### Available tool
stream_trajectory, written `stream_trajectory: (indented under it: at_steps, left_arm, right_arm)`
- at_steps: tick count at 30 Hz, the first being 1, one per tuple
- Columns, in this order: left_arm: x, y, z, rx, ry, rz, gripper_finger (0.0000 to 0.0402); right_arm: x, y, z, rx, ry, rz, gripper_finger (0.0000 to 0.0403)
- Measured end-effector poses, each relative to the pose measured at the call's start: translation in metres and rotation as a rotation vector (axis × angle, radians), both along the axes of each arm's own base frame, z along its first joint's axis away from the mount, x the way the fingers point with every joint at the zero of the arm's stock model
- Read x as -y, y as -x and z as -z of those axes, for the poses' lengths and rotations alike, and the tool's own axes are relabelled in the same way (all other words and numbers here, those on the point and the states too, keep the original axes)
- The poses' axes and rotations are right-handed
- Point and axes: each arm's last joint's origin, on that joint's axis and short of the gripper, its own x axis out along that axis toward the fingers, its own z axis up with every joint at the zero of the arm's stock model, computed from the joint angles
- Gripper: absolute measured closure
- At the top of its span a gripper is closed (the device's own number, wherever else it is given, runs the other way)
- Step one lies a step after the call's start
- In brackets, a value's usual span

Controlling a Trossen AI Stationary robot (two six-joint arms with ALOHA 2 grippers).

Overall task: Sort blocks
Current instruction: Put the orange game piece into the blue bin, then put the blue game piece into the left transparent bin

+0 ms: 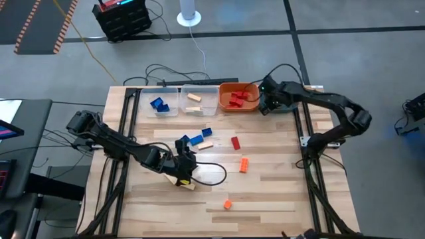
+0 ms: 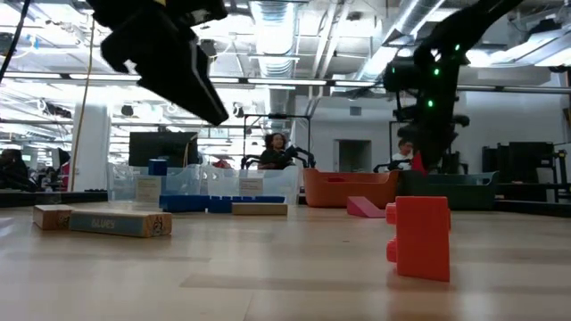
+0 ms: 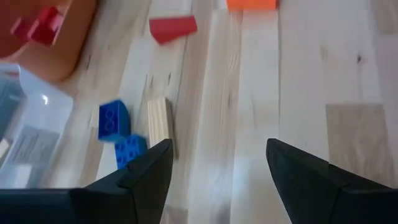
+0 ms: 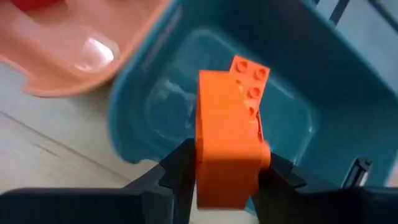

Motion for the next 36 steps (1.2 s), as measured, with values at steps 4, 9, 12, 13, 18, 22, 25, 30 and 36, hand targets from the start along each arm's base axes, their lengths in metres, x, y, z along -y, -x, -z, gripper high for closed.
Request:
stream_trajectory:
  at_steps: [4,9,12,13,18,22,25,30,36]
  left_arm:
    - [0.002,0.006,0.003,-0.039,0.003,-0.026,0.0148]
    - [0.003,0.012,0.006,-0.083,-0.018,-0.046,0.0148]
    - [0.002,0.013,0.007,-0.094,-0.022,-0.052,0.0148]
    - [0.002,0.013,0.007,-0.096,-0.023,-0.052,0.0148]
    - [-0.007,0.01,0.008,-0.105,-0.026,-0.084,0.0148]
    - [-0.021,0.007,0.008,-0.123,-0.046,-0.118,0.0148]
    - [-0.034,0.006,0.009,-0.156,-0.068,-0.143,0.0148]
    - [-0.056,0.012,0.024,-0.224,-0.071,-0.208,0.0148]
    - [-0.084,0.023,0.054,-0.239,0.043,-0.313,0.0148]
  right_arm:
    - [0.01,0.003,0.008,-0.004,-0.038,-0.004,0.0221]
    - [0.003,0.001,-0.001,0.016,-0.01,-0.053,0.0206]
    - [-0.011,-0.001,-0.018,0.068,0.041,-0.1,0.0205]
    - [-0.018,-0.003,-0.024,0.089,0.062,-0.124,0.0206]
    - [-0.061,-0.014,-0.054,0.196,0.187,-0.265,0.0211]
    - [-0.101,-0.026,-0.067,0.284,0.236,-0.397,0.0212]
    - [-0.13,-0.035,-0.07,0.347,0.226,-0.496,0.0212]
    - [-0.175,-0.041,-0.07,0.413,0.224,-0.577,0.0212]
    - [-0.212,-0.038,-0.061,0.462,0.349,-0.588,0.0212]
